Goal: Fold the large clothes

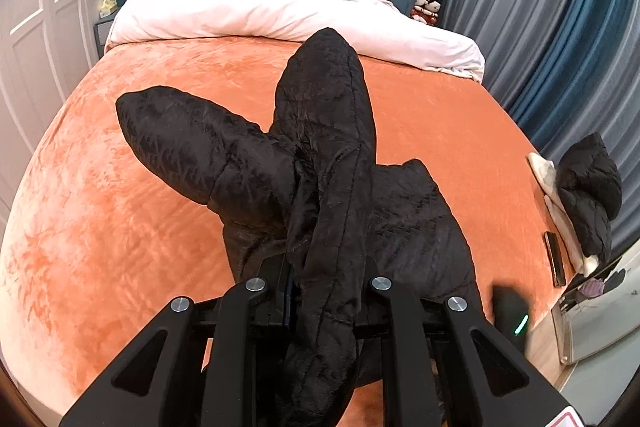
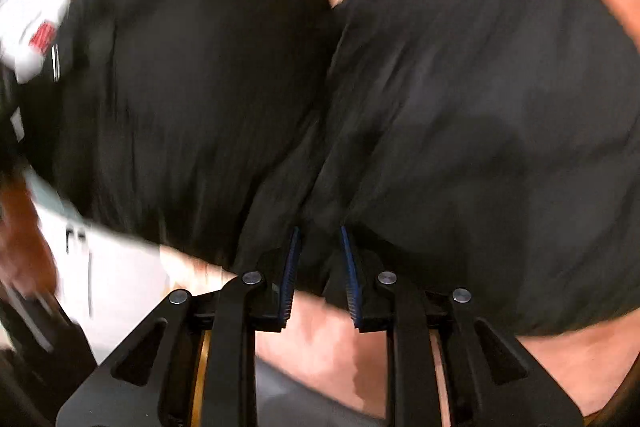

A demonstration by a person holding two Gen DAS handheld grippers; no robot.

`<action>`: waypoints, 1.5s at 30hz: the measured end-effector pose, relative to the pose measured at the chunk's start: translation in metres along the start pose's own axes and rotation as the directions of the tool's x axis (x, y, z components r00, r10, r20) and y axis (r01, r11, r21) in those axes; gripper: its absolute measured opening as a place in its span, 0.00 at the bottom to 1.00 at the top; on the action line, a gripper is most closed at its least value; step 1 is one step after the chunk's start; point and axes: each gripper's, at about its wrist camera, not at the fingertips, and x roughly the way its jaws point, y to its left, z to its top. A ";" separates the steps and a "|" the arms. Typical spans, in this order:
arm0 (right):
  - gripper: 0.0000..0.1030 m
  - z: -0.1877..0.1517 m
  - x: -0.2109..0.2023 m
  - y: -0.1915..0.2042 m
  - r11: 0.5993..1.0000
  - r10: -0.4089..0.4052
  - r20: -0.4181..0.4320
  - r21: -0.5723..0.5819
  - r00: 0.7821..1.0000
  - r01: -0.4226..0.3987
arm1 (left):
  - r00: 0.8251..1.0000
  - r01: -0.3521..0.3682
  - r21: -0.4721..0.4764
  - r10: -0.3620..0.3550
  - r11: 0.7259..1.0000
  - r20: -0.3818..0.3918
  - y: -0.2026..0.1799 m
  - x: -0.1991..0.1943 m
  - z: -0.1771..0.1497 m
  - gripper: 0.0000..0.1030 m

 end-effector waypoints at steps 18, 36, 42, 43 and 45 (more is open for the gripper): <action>0.20 -0.097 -0.111 -0.086 0.952 -0.166 0.186 0.288 0.968 0.107 | 0.981 0.018 0.489 0.080 0.872 -0.178 -0.193 0.152 -0.054 0.19; 0.57 0.150 -0.173 0.013 0.934 -0.223 0.157 -0.249 0.962 0.257 | 0.991 -0.079 0.519 0.122 0.851 -0.050 -0.201 0.129 -0.084 0.32; 0.20 0.163 -0.146 -0.017 0.930 -0.247 0.033 -0.274 0.969 0.246 | 0.998 -0.058 0.523 0.053 0.851 0.024 -0.169 0.089 -0.098 0.38; 0.17 0.164 -0.143 -0.021 0.926 -0.265 0.040 -0.269 0.964 0.265 | 0.999 -0.051 0.525 0.041 0.849 0.030 -0.167 0.083 -0.100 0.38; 0.09 0.166 -0.136 -0.030 0.915 -0.325 0.062 -0.233 0.944 0.330 | 0.999 -0.002 0.500 -0.021 0.866 0.041 -0.154 0.059 -0.104 0.39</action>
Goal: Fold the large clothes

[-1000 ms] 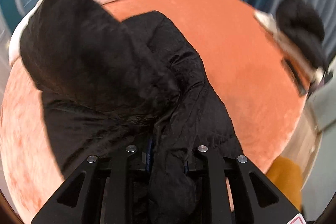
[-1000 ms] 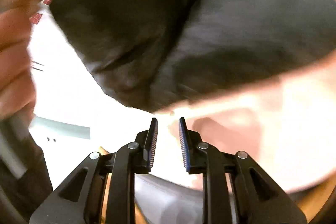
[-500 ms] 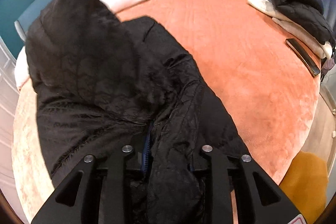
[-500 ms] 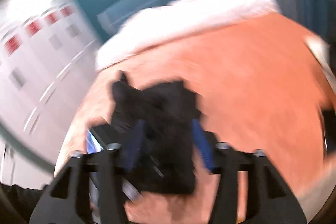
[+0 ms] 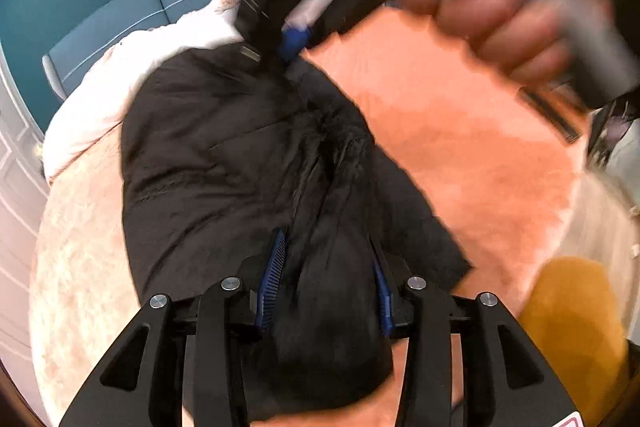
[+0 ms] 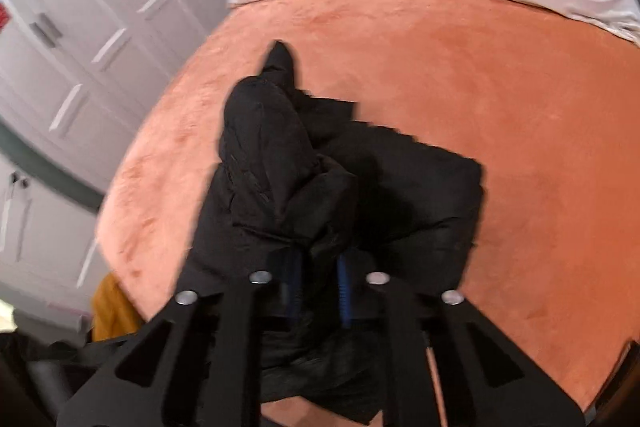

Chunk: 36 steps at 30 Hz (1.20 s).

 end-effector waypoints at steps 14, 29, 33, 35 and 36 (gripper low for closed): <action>0.05 -0.066 0.057 -0.109 0.929 -0.072 0.031 0.366 0.997 0.055 | 0.989 0.099 -0.311 -0.128 0.945 -0.073 0.074 0.019 0.000 0.47; 0.10 -0.061 0.025 -0.104 0.902 -0.165 0.087 0.417 0.982 0.115 | 0.980 0.005 -0.213 -0.047 0.977 -0.195 0.051 0.056 -0.006 0.47; 0.10 -0.071 -0.047 -0.069 0.924 -0.190 0.204 0.368 0.960 0.105 | 0.981 0.026 -0.290 -0.080 0.957 -0.175 0.069 0.038 0.000 0.47; 0.10 -0.085 -0.061 -0.049 0.938 -0.172 0.204 0.333 0.964 0.097 | 0.988 0.032 -0.335 -0.080 0.942 -0.131 0.080 0.021 0.007 0.47; 0.10 -0.093 -0.061 -0.042 0.942 -0.167 0.193 0.321 0.967 0.098 | 0.992 0.038 -0.351 -0.079 0.935 -0.101 0.085 0.011 0.013 0.47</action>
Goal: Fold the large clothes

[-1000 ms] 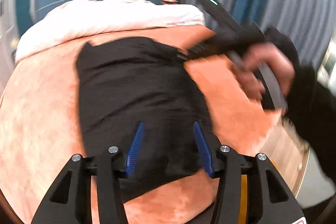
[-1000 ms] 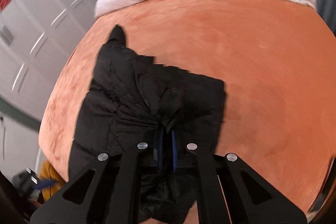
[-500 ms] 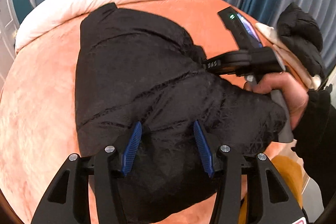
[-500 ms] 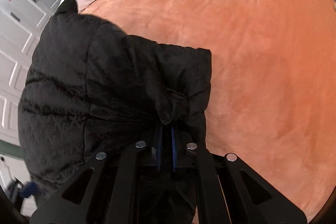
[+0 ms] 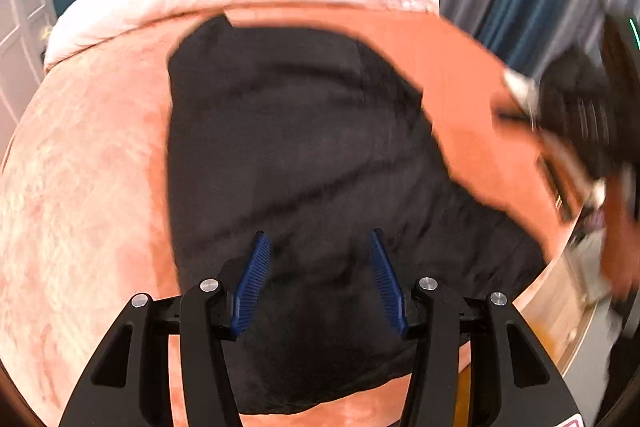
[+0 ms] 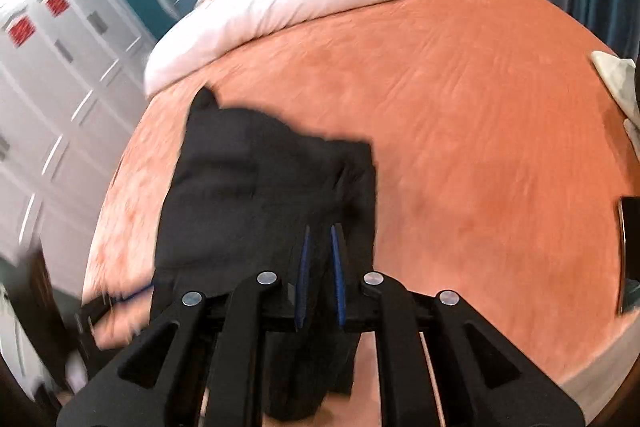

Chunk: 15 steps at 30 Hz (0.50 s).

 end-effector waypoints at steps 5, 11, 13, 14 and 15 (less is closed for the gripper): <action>0.09 -0.065 0.007 0.015 0.998 0.017 -0.048 -0.051 0.999 -0.019 | 0.999 -0.005 0.014 0.004 1.000 0.052 -0.001 -0.009 0.052 0.48; 0.05 -0.106 0.061 -0.007 1.000 -0.017 -0.165 -0.004 0.986 0.017 | 0.995 -0.084 0.142 0.090 0.986 -0.037 -0.033 0.073 0.115 0.48; 0.03 -0.111 0.072 -0.011 1.000 -0.024 -0.170 -0.010 0.985 0.023 | 0.990 -0.110 0.157 0.123 0.981 -0.073 -0.035 0.105 0.121 0.48; 0.03 -0.113 0.075 -0.013 1.000 -0.028 -0.170 -0.017 0.985 0.026 | 0.987 -0.119 0.159 0.134 0.980 -0.084 -0.037 0.117 0.122 0.48; 0.03 -0.112 0.079 -0.014 1.000 -0.029 -0.173 -0.017 0.984 0.026 | 0.986 -0.127 0.160 0.141 0.979 -0.086 -0.038 0.122 0.121 0.48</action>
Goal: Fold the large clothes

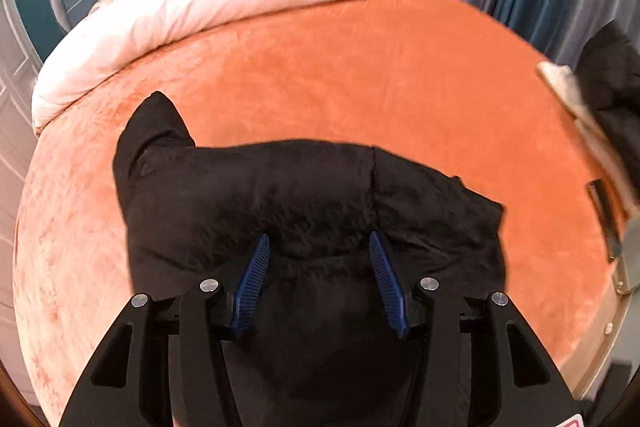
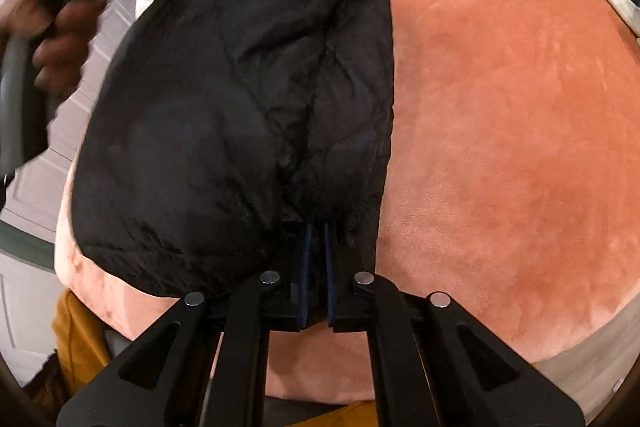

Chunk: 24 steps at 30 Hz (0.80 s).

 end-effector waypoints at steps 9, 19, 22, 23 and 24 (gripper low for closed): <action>0.00 0.004 0.034 -0.033 0.989 0.124 -0.028 0.086 0.992 -0.122 | 0.998 -0.054 0.001 0.054 0.999 -0.020 -0.007 0.063 0.001 0.52; 0.00 0.010 0.021 -0.047 0.981 0.140 -0.018 0.137 0.990 -0.136 | 0.994 -0.108 0.018 0.107 0.994 0.017 -0.006 0.069 -0.004 0.52; 0.06 0.026 -0.020 -0.040 0.991 0.067 0.045 0.110 0.997 -0.072 | 0.996 -0.058 -0.019 0.059 0.998 0.059 0.011 0.027 -0.007 0.52; 0.06 0.027 -0.038 -0.045 0.994 0.051 0.081 0.096 0.995 -0.058 | 0.995 -0.037 -0.034 0.039 0.999 0.090 0.020 0.003 -0.012 0.54; 0.06 0.034 -0.057 -0.042 0.996 0.037 0.127 0.081 0.991 -0.048 | 0.992 -0.020 -0.057 0.027 0.998 0.126 0.031 -0.021 -0.018 0.54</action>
